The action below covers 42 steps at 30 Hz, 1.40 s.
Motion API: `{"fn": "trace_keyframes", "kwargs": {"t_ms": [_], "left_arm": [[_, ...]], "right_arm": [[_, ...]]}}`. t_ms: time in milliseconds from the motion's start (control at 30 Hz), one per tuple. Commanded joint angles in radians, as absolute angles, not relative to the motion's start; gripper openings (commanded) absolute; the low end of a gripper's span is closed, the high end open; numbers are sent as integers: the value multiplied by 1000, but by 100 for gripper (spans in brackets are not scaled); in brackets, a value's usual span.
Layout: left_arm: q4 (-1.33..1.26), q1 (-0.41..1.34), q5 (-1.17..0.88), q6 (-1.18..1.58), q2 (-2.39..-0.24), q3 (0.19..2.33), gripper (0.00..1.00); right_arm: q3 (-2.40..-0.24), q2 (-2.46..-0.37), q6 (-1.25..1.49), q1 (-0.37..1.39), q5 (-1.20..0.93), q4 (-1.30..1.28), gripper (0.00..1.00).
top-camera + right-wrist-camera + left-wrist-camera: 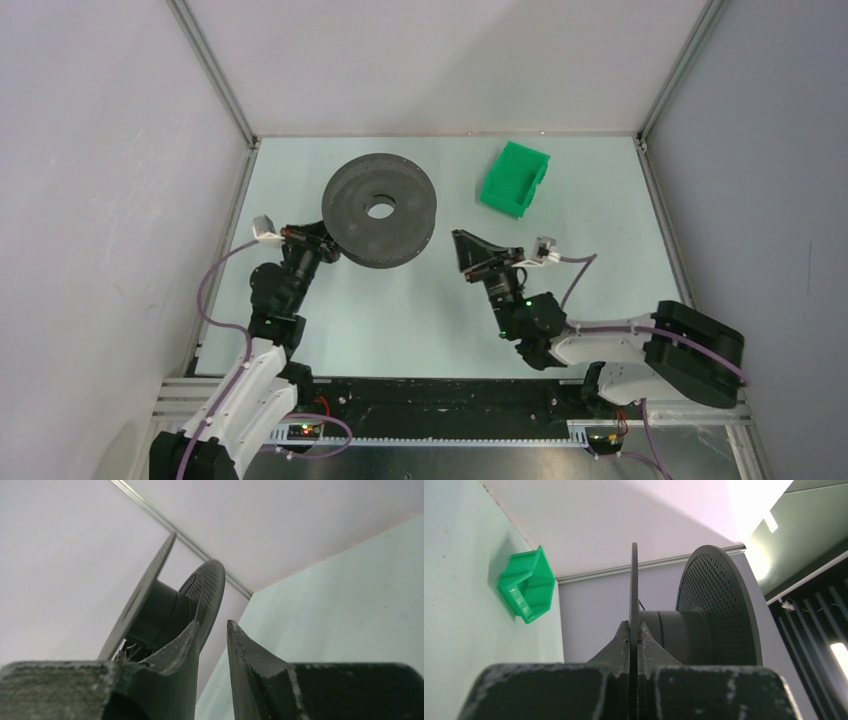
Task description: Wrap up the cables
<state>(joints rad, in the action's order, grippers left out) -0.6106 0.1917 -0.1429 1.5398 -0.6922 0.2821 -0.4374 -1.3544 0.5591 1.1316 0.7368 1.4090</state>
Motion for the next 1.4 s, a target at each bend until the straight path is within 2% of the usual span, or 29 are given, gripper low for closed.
{"fn": "trace_keyframes", "kwargs": {"t_ms": [0,167,333,600,1200,1367], "left_arm": [[-721,195,-183,1497,-718,348,0],[-727,195,-237,1388,-797,372,0],[-735,194,-292,1308,-894,411,0],[-771,193,-420,1220,-1119,473,0],[-939,193,-588,1174,-1637,561,0],[-966,192,-607,1159,-1724,571,0]], "right_arm": [[-340,-1211,477,1109,737,1428,31],[-253,-963,404,1086,708,1315,33],[-235,-724,382,1025,657,996,35],[-217,-538,455,888,552,714,36],[-235,-675,599,763,500,624,34],[-235,-701,620,727,471,622,30]]}}
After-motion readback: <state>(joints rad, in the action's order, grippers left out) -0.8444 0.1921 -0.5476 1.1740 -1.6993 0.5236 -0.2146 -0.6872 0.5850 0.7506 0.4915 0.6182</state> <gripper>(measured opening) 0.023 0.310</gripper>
